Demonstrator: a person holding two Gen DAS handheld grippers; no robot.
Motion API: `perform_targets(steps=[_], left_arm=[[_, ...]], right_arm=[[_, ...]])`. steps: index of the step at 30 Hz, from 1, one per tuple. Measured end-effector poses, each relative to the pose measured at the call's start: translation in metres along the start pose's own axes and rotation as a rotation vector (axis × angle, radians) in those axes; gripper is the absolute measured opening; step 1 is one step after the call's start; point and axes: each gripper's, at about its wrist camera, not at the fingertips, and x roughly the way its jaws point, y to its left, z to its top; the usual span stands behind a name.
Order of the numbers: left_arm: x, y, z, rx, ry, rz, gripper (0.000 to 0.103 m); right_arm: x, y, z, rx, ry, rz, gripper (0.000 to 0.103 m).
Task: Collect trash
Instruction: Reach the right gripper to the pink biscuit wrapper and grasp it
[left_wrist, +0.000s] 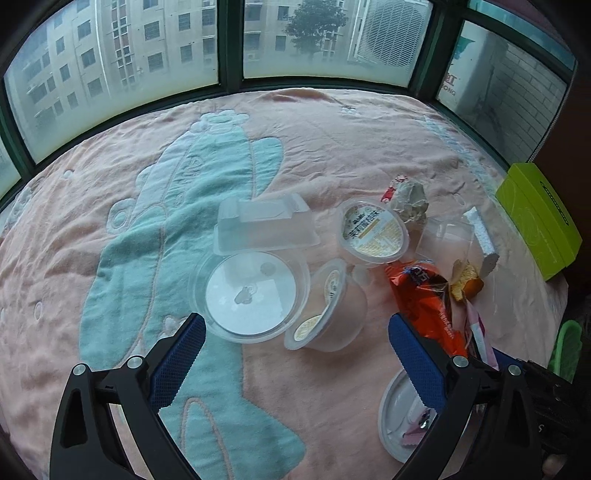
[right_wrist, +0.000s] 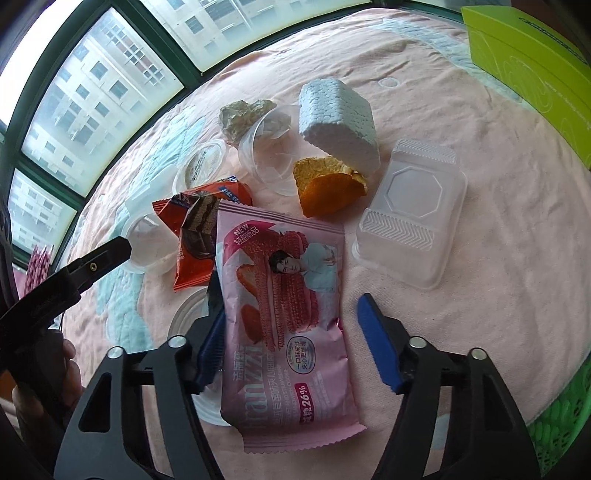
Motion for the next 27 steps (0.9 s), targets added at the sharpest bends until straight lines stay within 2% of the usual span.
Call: perform_targets(steps=[3, 5, 6, 8, 10, 15, 20, 27], left_arm=[[0.001, -0.005, 0.002, 0.021, -0.003, -0.030, 0.094], [0.004, -0.007, 0.003, 0.032, 0.004, -0.042, 0.082], [0.006, -0.008, 0.003, 0.035, 0.013, -0.056, 0.073], [0.010, -0.008, 0.004, 0.039, 0.022, -0.071, 0.069], [0.014, -0.008, 0.005, 0.049, 0.030, -0.079, 0.058], [0.021, -0.005, 0.007, 0.035, 0.049, -0.165, 0.034], [0.020, -0.012, 0.007, 0.058, 0.044, -0.171, 0.029], [-0.002, -0.011, 0.003, 0.049, 0.026, -0.203, 0.023]], right_arm=[[-0.001, -0.001, 0.001, 0.007, -0.001, 0.025, 0.053], [-0.002, 0.000, -0.001, -0.002, -0.003, 0.017, 0.051], [-0.004, 0.000, -0.002, -0.005, -0.007, 0.019, 0.050], [-0.006, -0.001, -0.001, -0.004, -0.015, 0.028, 0.044], [-0.010, -0.002, -0.001, -0.002, -0.022, 0.045, 0.039], [-0.016, -0.003, -0.001, 0.001, -0.031, 0.063, 0.032], [-0.024, -0.001, -0.002, -0.004, -0.049, 0.064, 0.023], [-0.038, 0.000, -0.011, 0.010, -0.075, 0.061, 0.018]])
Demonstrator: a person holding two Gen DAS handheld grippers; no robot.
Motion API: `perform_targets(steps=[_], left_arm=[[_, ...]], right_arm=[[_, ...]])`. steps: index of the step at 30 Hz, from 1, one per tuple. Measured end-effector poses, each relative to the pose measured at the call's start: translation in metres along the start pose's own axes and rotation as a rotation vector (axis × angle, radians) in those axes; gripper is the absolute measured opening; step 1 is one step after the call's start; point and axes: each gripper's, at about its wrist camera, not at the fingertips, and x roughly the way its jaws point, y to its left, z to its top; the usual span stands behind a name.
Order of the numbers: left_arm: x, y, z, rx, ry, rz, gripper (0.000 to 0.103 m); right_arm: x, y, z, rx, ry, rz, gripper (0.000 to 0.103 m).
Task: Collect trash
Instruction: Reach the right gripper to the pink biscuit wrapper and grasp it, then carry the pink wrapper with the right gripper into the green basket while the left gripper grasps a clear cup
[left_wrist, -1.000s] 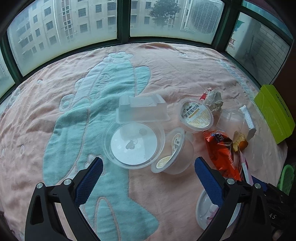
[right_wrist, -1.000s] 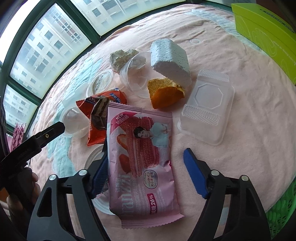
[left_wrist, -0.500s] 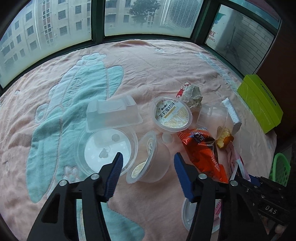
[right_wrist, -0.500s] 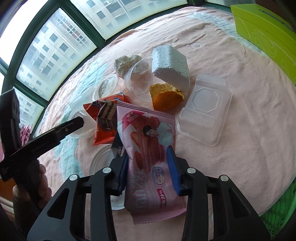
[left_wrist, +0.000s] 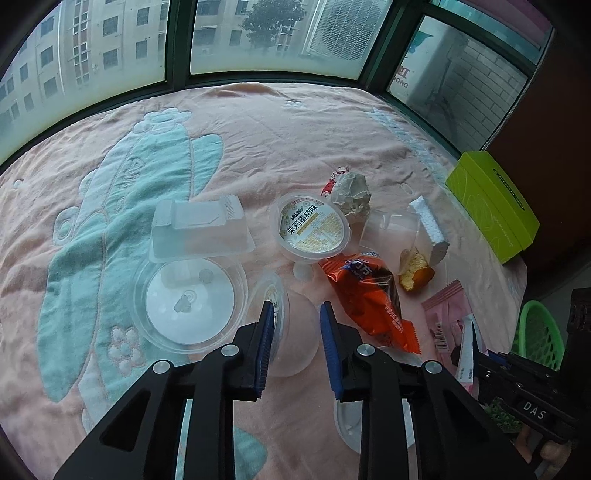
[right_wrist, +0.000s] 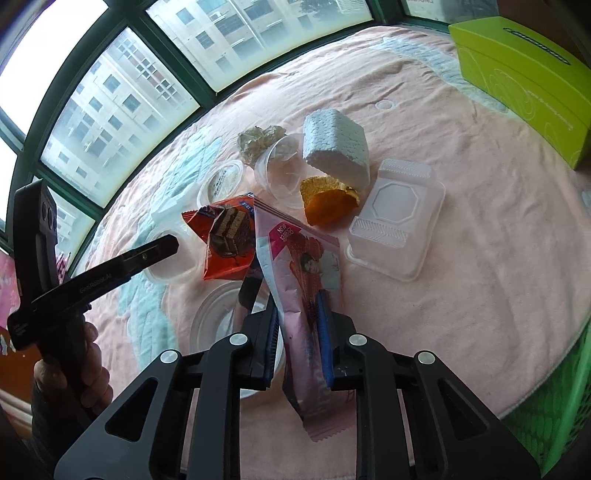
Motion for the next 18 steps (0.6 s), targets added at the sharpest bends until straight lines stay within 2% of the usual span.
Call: perform_targets(steps=[9, 18], left_arm=[[-0.038, -0.017, -0.016, 0.025, -0.039, -0.025, 0.021], [-0.071, -0.065, -0.017, 0.112, -0.096, -0.097, 0.021]], right_arm=[[-0.037, -0.003, -0.017, 0.023, -0.070, 0.001, 0.013], [-0.090, -0.014, -0.026, 0.044, -0.182, -0.029, 0.013]])
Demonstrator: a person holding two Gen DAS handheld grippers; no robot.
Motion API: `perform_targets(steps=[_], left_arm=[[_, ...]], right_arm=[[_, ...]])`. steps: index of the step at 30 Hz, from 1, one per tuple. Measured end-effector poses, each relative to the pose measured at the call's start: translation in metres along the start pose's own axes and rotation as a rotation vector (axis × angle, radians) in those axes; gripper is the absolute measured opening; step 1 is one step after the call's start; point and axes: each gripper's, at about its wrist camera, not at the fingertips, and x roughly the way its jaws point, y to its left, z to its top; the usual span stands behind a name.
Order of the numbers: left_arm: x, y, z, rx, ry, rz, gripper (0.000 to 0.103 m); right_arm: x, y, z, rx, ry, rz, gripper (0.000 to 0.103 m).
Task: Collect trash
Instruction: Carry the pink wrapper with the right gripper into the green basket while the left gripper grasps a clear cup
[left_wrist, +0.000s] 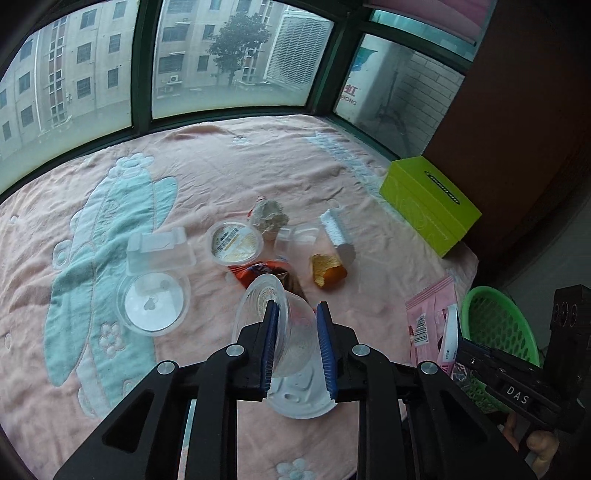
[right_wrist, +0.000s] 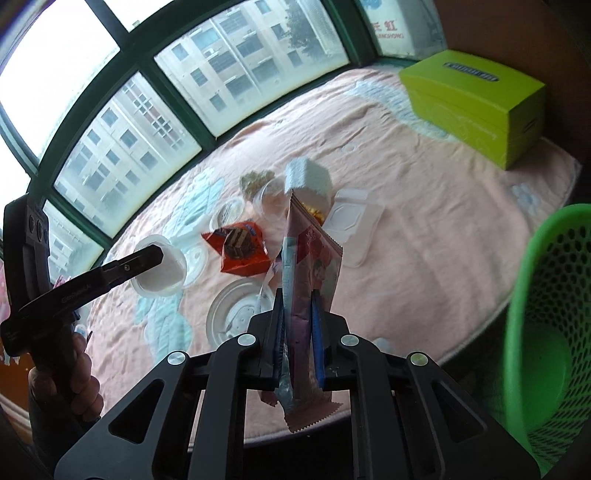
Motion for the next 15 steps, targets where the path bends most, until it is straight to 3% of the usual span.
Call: perform_targets(steps=[15], left_arm=[[0.021, -0.150, 0.016, 0.220, 0.023, -0.246, 0.021]], right_arm=[[-0.109, -0.084, -0.012, 0.110, -0.202, -0.265, 0.013]])
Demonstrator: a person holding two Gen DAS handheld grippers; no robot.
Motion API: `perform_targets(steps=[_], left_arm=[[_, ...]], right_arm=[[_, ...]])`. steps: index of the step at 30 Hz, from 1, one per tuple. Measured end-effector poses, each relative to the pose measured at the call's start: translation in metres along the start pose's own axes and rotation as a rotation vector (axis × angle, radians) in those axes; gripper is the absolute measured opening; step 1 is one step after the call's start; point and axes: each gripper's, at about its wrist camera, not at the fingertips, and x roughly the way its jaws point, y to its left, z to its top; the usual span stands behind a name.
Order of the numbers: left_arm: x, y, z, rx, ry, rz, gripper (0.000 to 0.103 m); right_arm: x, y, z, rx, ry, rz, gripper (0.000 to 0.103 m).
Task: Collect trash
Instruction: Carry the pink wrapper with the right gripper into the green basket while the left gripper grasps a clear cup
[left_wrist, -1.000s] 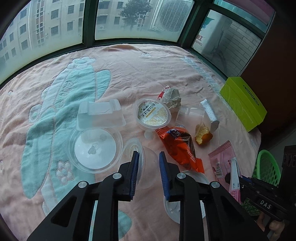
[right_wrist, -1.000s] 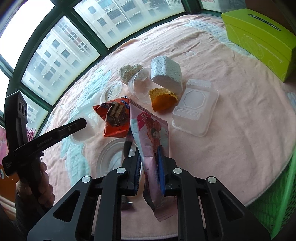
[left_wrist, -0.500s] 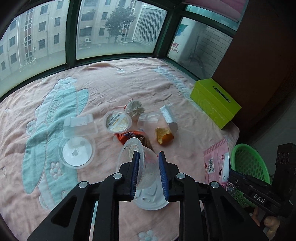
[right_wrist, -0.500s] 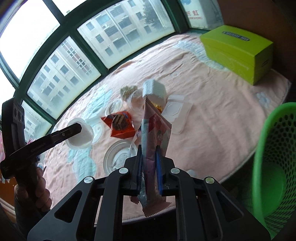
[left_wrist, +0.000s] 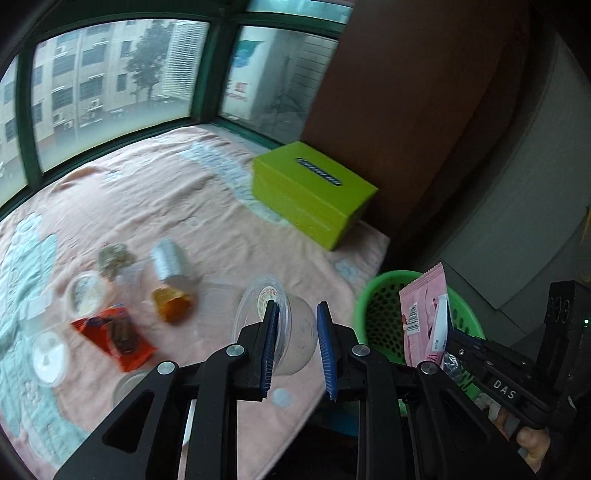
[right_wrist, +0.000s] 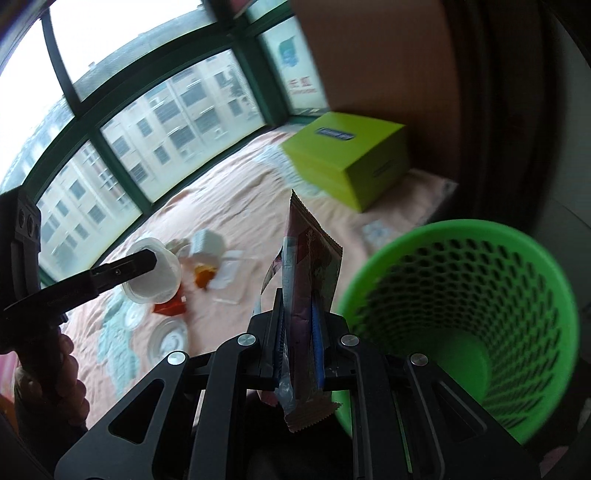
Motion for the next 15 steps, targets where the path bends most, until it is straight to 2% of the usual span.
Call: perform_targets(steps=[9, 15], left_arm=[[0.036, -0.076, 0.008, 0.106, 0.060, -0.130, 0.021], [0.055, -0.108, 0.009, 0.135, 0.096, -0.189, 0.021]], right_arm=[[-0.026, -0.060, -0.014, 0.089, -0.019, -0.101, 0.016], [-0.038, -0.080, -0.021, 0.135, -0.027, -0.118, 0.017]])
